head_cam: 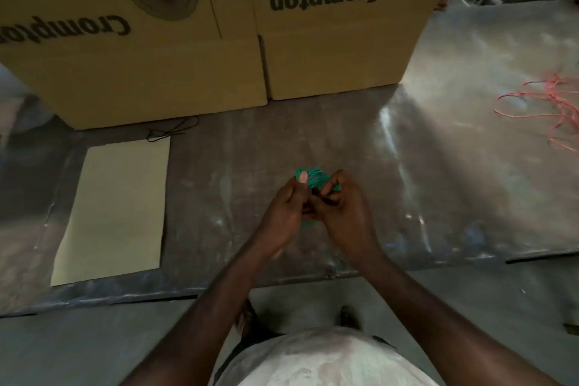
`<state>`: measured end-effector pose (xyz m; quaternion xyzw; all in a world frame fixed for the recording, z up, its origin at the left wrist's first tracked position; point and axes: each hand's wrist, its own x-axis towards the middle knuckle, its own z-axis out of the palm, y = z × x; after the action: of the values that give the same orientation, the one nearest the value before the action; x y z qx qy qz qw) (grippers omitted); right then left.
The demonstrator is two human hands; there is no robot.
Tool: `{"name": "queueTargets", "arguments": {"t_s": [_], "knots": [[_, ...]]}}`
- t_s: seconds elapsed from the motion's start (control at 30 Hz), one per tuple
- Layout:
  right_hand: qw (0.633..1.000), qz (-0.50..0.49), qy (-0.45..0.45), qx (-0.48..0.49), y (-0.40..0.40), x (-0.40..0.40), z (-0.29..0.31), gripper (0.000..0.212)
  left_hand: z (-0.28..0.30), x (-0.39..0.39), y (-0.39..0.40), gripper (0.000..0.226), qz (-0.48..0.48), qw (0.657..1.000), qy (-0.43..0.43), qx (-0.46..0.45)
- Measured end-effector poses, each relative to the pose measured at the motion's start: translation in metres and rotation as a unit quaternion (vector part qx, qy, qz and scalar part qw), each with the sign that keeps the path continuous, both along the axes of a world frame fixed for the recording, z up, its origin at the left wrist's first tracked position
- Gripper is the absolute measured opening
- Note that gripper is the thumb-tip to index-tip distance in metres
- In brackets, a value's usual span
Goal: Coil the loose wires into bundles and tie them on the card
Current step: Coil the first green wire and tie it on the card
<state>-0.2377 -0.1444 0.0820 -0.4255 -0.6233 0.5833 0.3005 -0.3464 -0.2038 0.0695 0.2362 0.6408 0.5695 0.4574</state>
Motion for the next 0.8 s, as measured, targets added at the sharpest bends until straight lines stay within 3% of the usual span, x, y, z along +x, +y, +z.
{"name": "queueTargets", "arguments": {"t_s": [0.13, 0.23, 0.27, 0.33, 0.4, 0.43, 0.5, 0.6, 0.7, 0.8], "knots": [[0.994, 0.001, 0.057, -0.092, -0.028, -0.072, 0.0, 0.029, -0.009, -0.079, -0.036, 0.032, -0.041, 0.998, 0.05, -0.008], [0.987, 0.009, 0.076, -0.138, -0.047, -0.12, 0.004, 0.026, -0.02, -0.135, -0.063, 0.047, -0.088, 0.991, 0.102, -0.007], [0.991, 0.025, 0.055, -0.12, -0.052, -0.134, 0.003, 0.027, -0.023, -0.151, -0.07, 0.046, -0.099, 0.989, 0.111, -0.012], [0.995, 0.069, -0.068, 0.032, -0.053, -0.155, -0.001, 0.032, -0.023, -0.178, -0.086, 0.039, -0.121, 0.985, 0.123, -0.025], [0.956, 0.108, -0.183, 0.205, -0.05, -0.17, -0.001, 0.044, -0.02, -0.201, -0.102, 0.038, -0.144, 0.985, 0.092, -0.036], [0.94, 0.144, -0.19, 0.243, -0.047, -0.177, 0.001, 0.054, -0.016, -0.212, -0.11, 0.035, -0.158, 0.985, 0.056, -0.039], [0.925, 0.256, -0.163, 0.228, -0.043, -0.189, 0.0, 0.062, -0.007, -0.233, -0.126, 0.033, -0.185, 0.981, -0.037, -0.048], [0.91, 0.374, -0.117, 0.136, -0.047, -0.206, -0.002, 0.036, 0.006, -0.258, -0.137, 0.038, -0.234, 0.962, -0.126, -0.057], [0.932, 0.333, -0.08, 0.118, -0.052, -0.224, -0.002, 0.022, 0.009, -0.277, -0.137, 0.039, -0.238, 0.957, -0.156, -0.052], [0.952, 0.256, -0.074, 0.152, -0.055, -0.245, -0.009, 0.016, 0.004, -0.29, -0.132, 0.037, -0.164, 0.975, -0.145, -0.034]]}}
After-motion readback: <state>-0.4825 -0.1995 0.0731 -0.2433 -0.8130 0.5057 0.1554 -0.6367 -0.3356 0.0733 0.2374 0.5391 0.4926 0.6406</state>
